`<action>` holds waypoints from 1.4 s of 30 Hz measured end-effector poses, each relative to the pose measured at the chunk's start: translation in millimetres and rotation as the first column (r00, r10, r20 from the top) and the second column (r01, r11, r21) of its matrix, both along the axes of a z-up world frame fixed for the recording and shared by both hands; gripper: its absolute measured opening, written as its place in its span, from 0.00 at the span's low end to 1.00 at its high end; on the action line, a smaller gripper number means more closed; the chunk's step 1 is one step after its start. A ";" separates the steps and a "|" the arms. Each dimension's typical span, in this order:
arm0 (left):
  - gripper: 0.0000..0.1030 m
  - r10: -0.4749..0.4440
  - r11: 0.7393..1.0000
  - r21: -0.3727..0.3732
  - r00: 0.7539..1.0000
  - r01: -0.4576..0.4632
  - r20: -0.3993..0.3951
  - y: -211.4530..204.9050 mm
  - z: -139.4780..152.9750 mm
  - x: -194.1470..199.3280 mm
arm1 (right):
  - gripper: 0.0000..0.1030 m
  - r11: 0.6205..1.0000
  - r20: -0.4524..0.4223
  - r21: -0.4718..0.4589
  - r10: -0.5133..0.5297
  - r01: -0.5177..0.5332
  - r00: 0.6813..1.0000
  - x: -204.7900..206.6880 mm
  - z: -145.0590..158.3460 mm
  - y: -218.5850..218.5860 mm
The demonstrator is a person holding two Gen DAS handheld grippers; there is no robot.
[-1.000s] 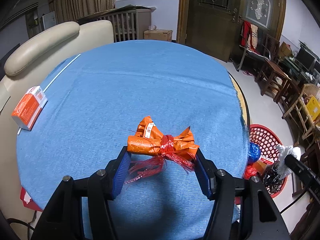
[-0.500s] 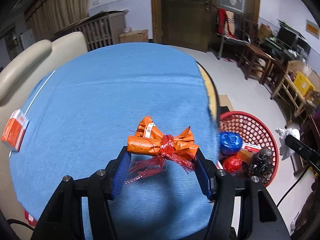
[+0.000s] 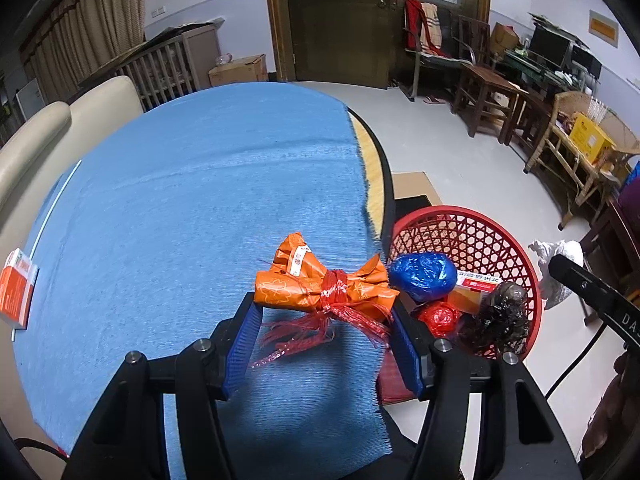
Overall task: Collect trash
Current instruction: 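Lift the wrapper and paper ball and carry them toward the red wastebasket, then lower both held items over the basket and open both tools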
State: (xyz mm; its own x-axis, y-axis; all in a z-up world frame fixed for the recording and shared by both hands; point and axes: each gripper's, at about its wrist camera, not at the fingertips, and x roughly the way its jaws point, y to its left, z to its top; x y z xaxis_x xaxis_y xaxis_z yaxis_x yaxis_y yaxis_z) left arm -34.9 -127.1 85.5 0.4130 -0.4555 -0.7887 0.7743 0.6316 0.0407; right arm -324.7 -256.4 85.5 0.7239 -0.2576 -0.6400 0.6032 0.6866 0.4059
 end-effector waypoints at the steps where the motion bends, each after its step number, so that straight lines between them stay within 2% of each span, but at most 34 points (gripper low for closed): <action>1: 0.61 -0.004 1.000 0.002 1.000 0.004 0.001 -1.7 0.3 -1.3 | 0.37 1.000 0.000 -0.001 -0.001 0.001 1.000 -0.9 -0.1 -0.4; 19: 0.61 -0.076 0.997 0.027 0.997 0.076 0.010 -36.2 -0.1 -25.9 | 0.37 1.000 -0.013 -0.015 -0.006 0.005 1.000 -2.0 1.5 -28.6; 42: 0.61 -0.107 0.993 0.044 0.994 0.108 -0.011 -58.0 -8.8 -32.6 | 0.37 0.999 -0.075 -0.039 0.025 -0.028 0.997 35.3 -5.8 -68.8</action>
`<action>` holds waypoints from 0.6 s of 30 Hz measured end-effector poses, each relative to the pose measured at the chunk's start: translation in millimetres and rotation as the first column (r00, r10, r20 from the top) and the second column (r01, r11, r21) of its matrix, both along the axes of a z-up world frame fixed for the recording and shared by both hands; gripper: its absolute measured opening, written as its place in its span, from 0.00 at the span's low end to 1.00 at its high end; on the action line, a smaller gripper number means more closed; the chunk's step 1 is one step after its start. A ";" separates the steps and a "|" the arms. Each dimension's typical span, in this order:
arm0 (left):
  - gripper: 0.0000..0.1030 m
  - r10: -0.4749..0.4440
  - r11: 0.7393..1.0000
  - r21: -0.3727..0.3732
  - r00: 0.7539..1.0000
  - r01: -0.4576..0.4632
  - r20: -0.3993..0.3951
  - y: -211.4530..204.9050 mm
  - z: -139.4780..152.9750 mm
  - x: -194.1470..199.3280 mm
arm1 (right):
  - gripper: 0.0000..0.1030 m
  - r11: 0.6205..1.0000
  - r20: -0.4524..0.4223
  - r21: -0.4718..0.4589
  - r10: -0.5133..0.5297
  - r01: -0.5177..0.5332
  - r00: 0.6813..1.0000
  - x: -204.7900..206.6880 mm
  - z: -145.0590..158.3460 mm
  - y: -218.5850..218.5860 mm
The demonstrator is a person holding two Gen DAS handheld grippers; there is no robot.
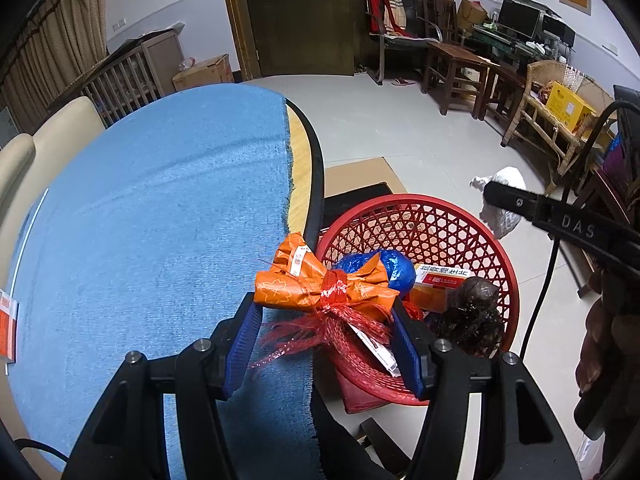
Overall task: Collect trash
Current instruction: 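Lower both held items over the basket and open both tools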
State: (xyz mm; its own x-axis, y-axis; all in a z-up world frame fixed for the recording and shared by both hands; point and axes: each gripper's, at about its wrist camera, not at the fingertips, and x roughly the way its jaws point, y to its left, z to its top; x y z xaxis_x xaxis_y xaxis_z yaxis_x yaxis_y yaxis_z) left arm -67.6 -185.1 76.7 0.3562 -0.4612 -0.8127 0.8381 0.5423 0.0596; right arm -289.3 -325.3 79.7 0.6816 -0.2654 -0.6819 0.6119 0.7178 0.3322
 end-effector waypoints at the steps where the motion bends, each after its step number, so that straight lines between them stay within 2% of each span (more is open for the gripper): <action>1: 0.61 -0.001 1.000 0.000 1.000 0.001 -0.001 -0.8 0.0 -0.3 | 0.37 1.000 -0.004 0.003 0.003 -0.003 1.000 0.8 -1.3 1.1; 17: 0.61 -0.011 1.000 -0.001 1.000 0.011 0.000 -5.1 -1.7 -4.6 | 0.40 1.000 -0.027 0.024 0.003 -0.002 1.000 5.8 -7.2 -7.5; 18: 0.61 -0.012 1.000 0.000 1.000 0.012 -0.001 -5.3 -1.7 -4.8 | 0.45 1.000 -0.029 0.028 0.001 0.000 1.000 6.0 -7.8 -8.7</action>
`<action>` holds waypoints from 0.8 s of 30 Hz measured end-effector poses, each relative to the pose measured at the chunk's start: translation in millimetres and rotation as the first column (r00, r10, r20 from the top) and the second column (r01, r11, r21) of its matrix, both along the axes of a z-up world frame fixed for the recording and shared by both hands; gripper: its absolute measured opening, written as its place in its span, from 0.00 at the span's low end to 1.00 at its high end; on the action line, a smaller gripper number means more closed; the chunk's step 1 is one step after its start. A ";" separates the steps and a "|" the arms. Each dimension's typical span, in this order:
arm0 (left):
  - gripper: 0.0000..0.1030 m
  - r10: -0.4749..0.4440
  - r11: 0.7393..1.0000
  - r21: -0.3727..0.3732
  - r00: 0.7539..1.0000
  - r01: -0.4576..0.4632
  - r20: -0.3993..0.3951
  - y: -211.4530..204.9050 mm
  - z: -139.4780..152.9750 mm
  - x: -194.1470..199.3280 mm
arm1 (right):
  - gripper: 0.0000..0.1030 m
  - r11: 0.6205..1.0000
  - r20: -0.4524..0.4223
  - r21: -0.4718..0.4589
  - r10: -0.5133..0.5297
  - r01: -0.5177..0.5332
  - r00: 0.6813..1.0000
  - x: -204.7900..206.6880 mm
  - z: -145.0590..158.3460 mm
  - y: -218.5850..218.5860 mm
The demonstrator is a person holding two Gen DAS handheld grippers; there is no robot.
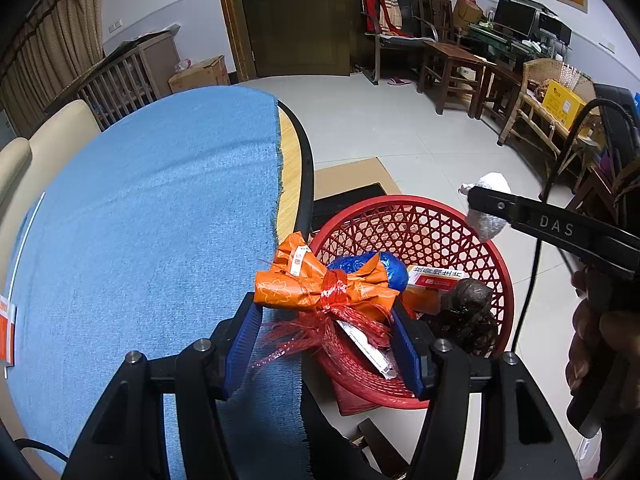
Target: Collect trash
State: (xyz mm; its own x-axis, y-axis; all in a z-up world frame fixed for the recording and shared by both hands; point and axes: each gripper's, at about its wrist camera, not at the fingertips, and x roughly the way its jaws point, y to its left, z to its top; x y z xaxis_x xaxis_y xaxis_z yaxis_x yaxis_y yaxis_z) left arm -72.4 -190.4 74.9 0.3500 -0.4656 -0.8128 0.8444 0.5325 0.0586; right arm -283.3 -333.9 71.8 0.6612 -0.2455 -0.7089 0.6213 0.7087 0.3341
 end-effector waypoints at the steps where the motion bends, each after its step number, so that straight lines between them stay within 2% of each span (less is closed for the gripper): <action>1: 0.61 0.000 1.000 0.000 1.000 0.000 0.000 -0.4 0.1 -0.3 | 0.55 1.000 -0.004 0.009 0.000 0.000 1.000 1.1 -1.2 -1.9; 4: 0.61 -0.001 1.000 0.001 1.000 0.001 0.000 -1.0 0.9 -1.3 | 0.74 1.000 -0.011 0.031 0.001 0.000 1.000 4.2 -5.4 -4.2; 5: 0.61 0.000 1.000 0.001 1.000 0.000 0.000 -1.0 1.0 -1.3 | 0.76 0.999 -0.017 0.034 -0.003 0.004 1.000 5.0 -6.4 -5.2; 19: 0.61 -0.024 1.000 -0.001 1.000 0.024 -0.007 -13.0 0.6 -8.9 | 0.76 0.996 0.083 0.036 -0.081 0.079 0.993 -48.6 19.5 2.6; 22: 0.61 -0.041 0.999 -0.006 0.999 0.040 -0.023 -20.6 1.5 -12.6 | 0.76 0.995 0.103 0.034 -0.097 0.094 0.990 -61.8 26.8 4.9; 24: 0.62 -0.061 0.998 -0.017 0.996 0.060 -0.064 -26.4 0.6 -13.0 | 0.76 0.994 0.119 0.033 -0.111 0.108 0.987 -69.9 31.8 5.0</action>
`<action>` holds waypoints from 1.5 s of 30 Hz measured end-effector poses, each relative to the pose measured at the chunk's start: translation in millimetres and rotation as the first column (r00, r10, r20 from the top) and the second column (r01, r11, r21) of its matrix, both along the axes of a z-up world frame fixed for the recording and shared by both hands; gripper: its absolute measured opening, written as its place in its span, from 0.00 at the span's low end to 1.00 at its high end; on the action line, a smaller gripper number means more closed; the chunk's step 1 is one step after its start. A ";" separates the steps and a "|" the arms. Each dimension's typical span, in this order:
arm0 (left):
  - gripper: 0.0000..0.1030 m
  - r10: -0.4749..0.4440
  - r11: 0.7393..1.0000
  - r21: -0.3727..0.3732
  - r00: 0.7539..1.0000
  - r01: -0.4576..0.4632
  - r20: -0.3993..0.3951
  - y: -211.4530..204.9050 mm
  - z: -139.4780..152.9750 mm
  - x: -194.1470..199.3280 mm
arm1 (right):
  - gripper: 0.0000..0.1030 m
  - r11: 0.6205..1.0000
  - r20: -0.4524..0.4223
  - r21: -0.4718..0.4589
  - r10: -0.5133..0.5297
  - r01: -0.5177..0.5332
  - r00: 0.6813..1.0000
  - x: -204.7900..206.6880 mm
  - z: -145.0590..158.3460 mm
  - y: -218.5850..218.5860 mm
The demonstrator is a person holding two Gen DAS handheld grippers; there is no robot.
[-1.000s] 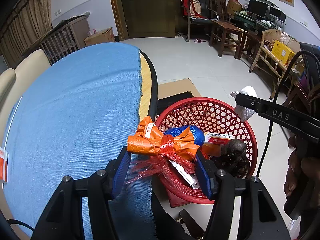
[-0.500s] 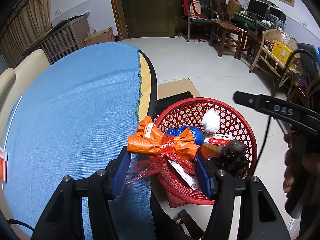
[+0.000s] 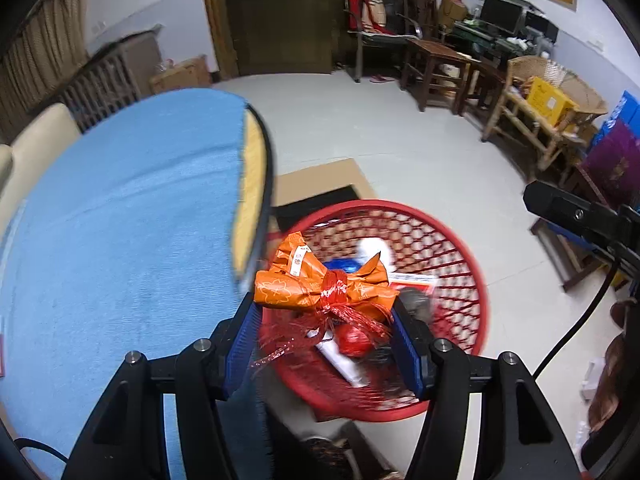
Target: Collect trash
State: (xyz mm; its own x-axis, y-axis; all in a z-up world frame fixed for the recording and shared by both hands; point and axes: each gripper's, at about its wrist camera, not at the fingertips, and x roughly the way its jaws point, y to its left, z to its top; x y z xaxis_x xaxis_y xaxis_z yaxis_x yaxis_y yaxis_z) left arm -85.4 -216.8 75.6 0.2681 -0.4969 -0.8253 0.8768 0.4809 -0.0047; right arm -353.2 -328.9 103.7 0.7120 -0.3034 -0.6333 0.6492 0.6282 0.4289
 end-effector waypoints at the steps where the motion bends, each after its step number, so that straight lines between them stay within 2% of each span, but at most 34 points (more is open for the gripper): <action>1: 0.63 -0.007 1.000 -0.002 1.000 0.007 -0.027 -3.7 -0.9 0.9 | 0.76 1.000 0.006 0.000 -0.005 0.005 1.000 -2.6 2.1 -0.7; 3: 0.65 -0.020 1.000 -0.007 0.997 0.020 -0.079 -10.9 -3.4 4.0 | 0.76 1.000 0.014 -0.002 -0.013 0.013 1.000 -6.8 5.0 -1.6; 5: 0.74 -0.027 1.000 0.002 0.990 0.028 -0.139 -17.4 -7.6 10.3 | 0.76 1.000 0.020 -0.005 -0.018 0.018 1.000 -9.8 7.9 -2.9; 6: 0.74 -0.021 1.000 0.005 0.986 0.022 -0.166 -18.9 -9.6 15.7 | 0.76 1.000 0.022 -0.005 -0.020 0.020 1.000 -10.9 8.9 -3.4; 11: 0.74 0.028 0.999 -0.011 0.980 -0.031 -0.196 -11.1 -7.3 32.5 | 0.76 1.000 0.025 0.006 -0.023 0.022 0.999 -13.2 7.4 -4.5; 15: 0.74 0.041 0.999 -0.024 0.988 -0.045 -0.148 -2.6 -0.6 32.8 | 0.76 1.000 0.025 0.015 -0.008 0.008 1.000 -10.3 5.0 -0.3; 19: 0.74 0.031 0.999 -0.020 0.998 -0.032 -0.048 7.1 6.5 24.4 | 0.76 1.000 0.009 0.006 0.027 -0.027 1.000 -4.5 4.3 15.2; 23: 0.74 0.042 0.999 -0.016 0.998 -0.041 0.046 21.0 13.2 19.4 | 0.76 0.998 -0.026 -0.013 0.057 -0.058 0.998 -2.6 0.2 35.1; 32: 0.74 0.101 0.991 -0.095 0.994 -0.095 0.052 63.6 33.0 27.0 | 0.80 1.000 -0.118 -0.026 0.013 -0.017 0.993 -17.1 -18.6 65.4; 39: 0.75 0.124 0.982 -0.145 0.992 -0.118 0.033 90.0 39.6 29.6 | 0.82 0.997 -0.222 -0.066 0.024 -0.040 0.975 -7.9 -26.8 88.3; 40: 0.77 0.126 0.981 -0.149 0.992 -0.121 0.026 92.4 39.5 30.7 | 0.83 0.996 -0.236 -0.078 0.024 -0.043 0.972 -4.9 -27.2 91.8; 41: 0.88 0.130 0.980 -0.156 0.992 -0.126 0.011 96.0 38.6 33.6 | 0.83 0.995 -0.251 -0.089 0.026 -0.049 0.968 -1.1 -27.1 95.3; 42: 0.92 0.136 0.978 -0.162 0.991 -0.134 0.003 98.1 38.2 34.8 | 0.83 0.994 -0.260 -0.097 0.027 -0.054 0.965 1.8 -26.9 97.6; 45: 0.94 0.165 0.968 -0.189 0.986 -0.163 -0.008 106.7 37.2 40.4 | 0.90 0.991 -0.280 -0.111 0.039 -0.072 0.959 8.9 -27.5 105.4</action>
State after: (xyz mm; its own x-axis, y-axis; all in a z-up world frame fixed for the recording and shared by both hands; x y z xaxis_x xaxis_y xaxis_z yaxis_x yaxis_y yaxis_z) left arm -45.0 -110.1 112.7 0.3652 -0.5922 -0.7183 0.7864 0.6091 -0.1023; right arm -344.3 -223.5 76.2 0.5318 -0.3530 -0.7697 0.6944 0.7021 0.1578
